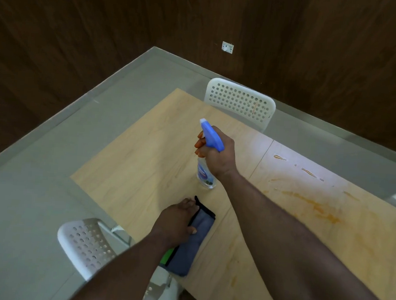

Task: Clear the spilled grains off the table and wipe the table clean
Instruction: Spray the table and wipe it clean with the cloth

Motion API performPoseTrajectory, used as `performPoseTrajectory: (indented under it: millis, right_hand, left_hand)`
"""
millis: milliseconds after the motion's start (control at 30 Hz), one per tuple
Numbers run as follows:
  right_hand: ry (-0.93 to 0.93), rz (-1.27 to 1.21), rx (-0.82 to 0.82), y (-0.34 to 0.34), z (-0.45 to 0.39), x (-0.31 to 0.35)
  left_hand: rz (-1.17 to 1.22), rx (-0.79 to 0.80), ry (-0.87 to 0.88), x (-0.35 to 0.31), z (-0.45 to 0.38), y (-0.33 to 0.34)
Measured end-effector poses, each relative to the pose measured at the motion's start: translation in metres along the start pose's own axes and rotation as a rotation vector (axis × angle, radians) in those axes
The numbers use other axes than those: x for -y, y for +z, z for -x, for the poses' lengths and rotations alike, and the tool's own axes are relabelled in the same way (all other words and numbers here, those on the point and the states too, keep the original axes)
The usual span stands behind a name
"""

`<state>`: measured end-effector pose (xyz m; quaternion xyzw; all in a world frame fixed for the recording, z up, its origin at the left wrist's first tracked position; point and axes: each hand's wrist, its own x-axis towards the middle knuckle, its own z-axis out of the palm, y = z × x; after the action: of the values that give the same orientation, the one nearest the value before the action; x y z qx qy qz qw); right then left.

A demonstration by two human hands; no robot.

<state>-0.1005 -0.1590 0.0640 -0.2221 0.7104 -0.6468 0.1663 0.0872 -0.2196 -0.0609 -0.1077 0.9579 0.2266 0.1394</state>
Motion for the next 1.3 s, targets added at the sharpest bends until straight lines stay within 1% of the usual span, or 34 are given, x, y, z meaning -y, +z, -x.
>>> performPoseTrajectory:
  millis: [300, 467, 633, 767, 833, 900, 967, 1167, 1233, 1300]
  right_hand:
    - [0.028, 0.078, 0.039, -0.006, 0.0, -0.005]
    - [0.018, 0.228, 0.046, -0.015, 0.012, -0.007]
    - [0.125, 0.229, 0.012, -0.035, 0.05, -0.023]
    - [0.222, 0.316, -0.004, -0.059, 0.096, -0.053]
    - [0.252, 0.357, -0.014, -0.069, 0.116, -0.07]
    - [0.268, 0.413, -0.003, -0.079, 0.135, -0.084]
    - [0.25, 0.497, 0.033, -0.09, 0.156, -0.093]
    - [0.183, 0.767, 0.229, -0.122, 0.23, -0.11]
    - [0.125, 0.85, 0.255, -0.129, 0.249, -0.119]
    - [0.068, 0.934, 0.243, -0.135, 0.267, -0.131]
  left_hand:
    - [-0.012, 0.003, 0.001, -0.001, 0.0, 0.001]
    - [-0.021, -0.018, 0.005, -0.007, 0.006, 0.001]
    - [-0.03, -0.063, 0.006, -0.009, 0.016, 0.006]
    - [-0.103, -0.085, 0.039, -0.005, 0.024, 0.03]
    - [-0.176, -0.133, 0.07, -0.002, 0.029, 0.048]
    - [-0.185, -0.21, 0.048, -0.004, 0.035, 0.06]
    - [-0.196, -0.272, -0.009, -0.01, 0.042, 0.071]
    - [-0.122, -0.339, -0.195, -0.058, 0.076, 0.105]
    - [-0.132, -0.356, -0.206, -0.073, 0.087, 0.116]
    - [-0.167, -0.348, -0.173, -0.083, 0.098, 0.127]
